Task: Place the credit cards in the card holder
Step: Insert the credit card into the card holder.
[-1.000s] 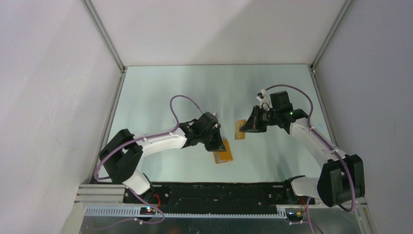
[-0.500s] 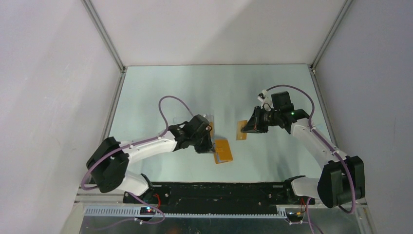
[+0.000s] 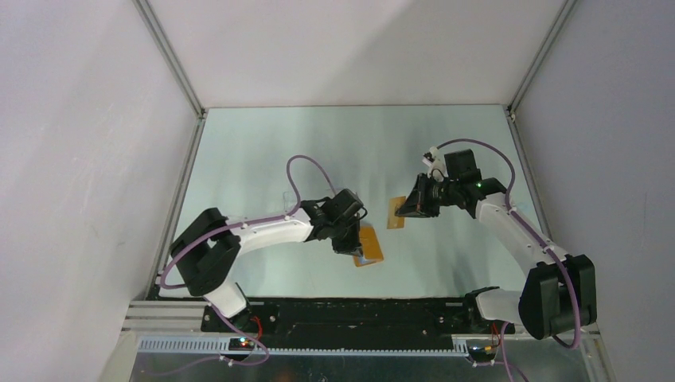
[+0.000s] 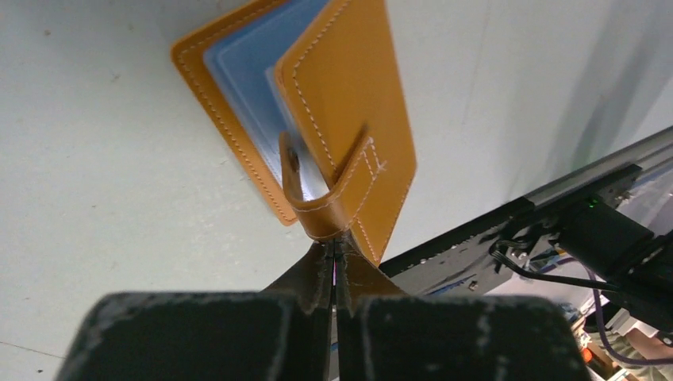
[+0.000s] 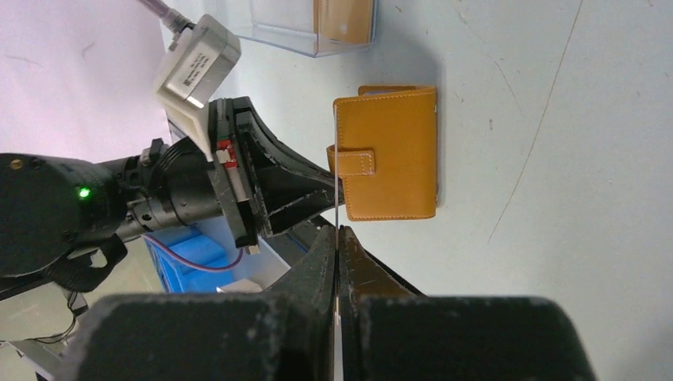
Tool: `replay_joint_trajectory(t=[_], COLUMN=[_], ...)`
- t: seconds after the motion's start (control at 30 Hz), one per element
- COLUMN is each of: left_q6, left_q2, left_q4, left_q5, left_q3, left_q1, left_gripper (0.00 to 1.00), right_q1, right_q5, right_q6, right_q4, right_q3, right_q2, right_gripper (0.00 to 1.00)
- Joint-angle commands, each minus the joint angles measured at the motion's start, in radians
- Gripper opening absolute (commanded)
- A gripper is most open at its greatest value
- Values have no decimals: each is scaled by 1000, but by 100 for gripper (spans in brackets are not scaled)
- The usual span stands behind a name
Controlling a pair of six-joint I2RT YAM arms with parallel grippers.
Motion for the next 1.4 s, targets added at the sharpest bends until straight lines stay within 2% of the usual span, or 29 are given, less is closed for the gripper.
replay_joint_trajectory(t=[0.0,0.4,0.73,1.13,1.37], left_q6=[17,37,67,93,107], left_q2=[-14,77,232,297,304], left_q4=[11,11,10,-28,-43], left_q5=[-17,-29,-15,-96,-114], left_q3=[60,190,322,423,452], left_q1=[-11,-25,-37,-33,0], left_gripper=[0,0,1,4,6], right_q1=[-14,-36,-40,-40,-61], right_q5=[7,1,37,153,381], right_q6=[-16,-17,-46,-89,-97], right_q4=[-4,-16,-66,-114,-71], right_q3=[2,16,35,47,75], right_q2=[-24,-49,-70,-72,36], right_gripper=[0,0,0,0,0])
